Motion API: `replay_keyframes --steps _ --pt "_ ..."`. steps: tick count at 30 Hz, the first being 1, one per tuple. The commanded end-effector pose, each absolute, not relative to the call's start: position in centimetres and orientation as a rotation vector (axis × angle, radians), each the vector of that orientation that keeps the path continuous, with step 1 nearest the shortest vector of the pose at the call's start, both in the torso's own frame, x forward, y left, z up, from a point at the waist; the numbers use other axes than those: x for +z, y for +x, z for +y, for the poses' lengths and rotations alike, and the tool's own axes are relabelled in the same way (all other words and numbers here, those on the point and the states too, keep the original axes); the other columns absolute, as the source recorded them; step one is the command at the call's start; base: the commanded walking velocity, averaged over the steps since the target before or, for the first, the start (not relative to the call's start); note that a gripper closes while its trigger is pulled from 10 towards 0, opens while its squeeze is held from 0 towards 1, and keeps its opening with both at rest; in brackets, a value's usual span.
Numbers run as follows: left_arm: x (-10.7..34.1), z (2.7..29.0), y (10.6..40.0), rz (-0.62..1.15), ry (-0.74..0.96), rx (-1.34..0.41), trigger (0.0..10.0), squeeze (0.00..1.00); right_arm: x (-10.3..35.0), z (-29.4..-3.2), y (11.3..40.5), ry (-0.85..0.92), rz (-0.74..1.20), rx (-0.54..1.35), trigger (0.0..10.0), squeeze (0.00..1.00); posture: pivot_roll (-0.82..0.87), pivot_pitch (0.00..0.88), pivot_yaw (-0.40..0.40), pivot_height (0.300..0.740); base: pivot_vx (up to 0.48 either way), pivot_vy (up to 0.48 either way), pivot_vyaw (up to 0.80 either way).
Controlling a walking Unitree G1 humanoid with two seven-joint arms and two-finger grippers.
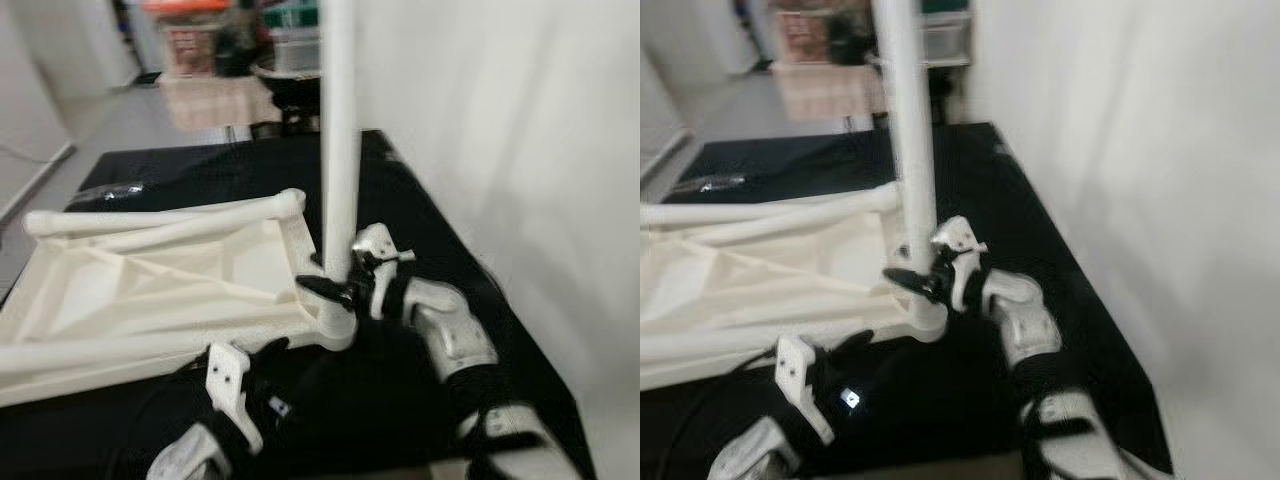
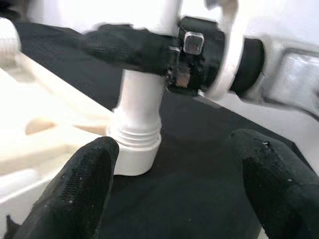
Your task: Building children table
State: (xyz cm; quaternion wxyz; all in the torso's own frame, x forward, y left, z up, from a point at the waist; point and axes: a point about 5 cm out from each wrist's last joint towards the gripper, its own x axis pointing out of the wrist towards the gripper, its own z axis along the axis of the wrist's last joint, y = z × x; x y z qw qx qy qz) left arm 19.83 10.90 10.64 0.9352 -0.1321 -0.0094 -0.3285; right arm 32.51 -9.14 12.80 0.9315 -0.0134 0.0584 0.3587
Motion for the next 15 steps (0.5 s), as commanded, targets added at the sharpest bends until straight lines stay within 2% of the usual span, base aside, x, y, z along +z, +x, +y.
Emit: replay_keyframes --steps 1,2,12,13,15 --pt "10.74 11.30 19.81 -0.016 -0.272 -0.665 10.0 0.00 9.84 -10.48 31.30 -0.057 0.292 0.577 0.0 0.00 -0.02 0.000 0.019 0.740 0.000 0.000 0.00" --pt "10.74 11.34 19.80 -0.014 -0.275 -0.669 10.0 0.00 9.72 -11.07 31.29 -0.035 0.304 0.525 0.0 0.00 -0.03 0.000 0.024 0.740 0.000 0.000 0.00" --pt "10.77 11.31 19.78 -0.013 -0.276 -0.664 10.0 0.00 9.37 -10.68 31.66 -0.022 0.342 0.576 0.0 0.00 -0.01 0.000 0.016 0.740 0.000 0.000 0.00" --pt "10.79 11.32 19.81 -0.014 -0.275 -0.662 10.0 0.00 10.04 -10.27 32.05 -0.038 0.324 0.627 10.0 0.00 0.00 0.000 0.013 0.740 0.000 0.000 0.00" --pt "10.79 11.32 19.81 -0.014 -0.275 -0.662 10.0 0.00 10.04 -10.27 32.05 -0.038 0.324 0.627 10.0 0.00 0.00 0.000 0.013 0.740 0.000 0.000 0.00"
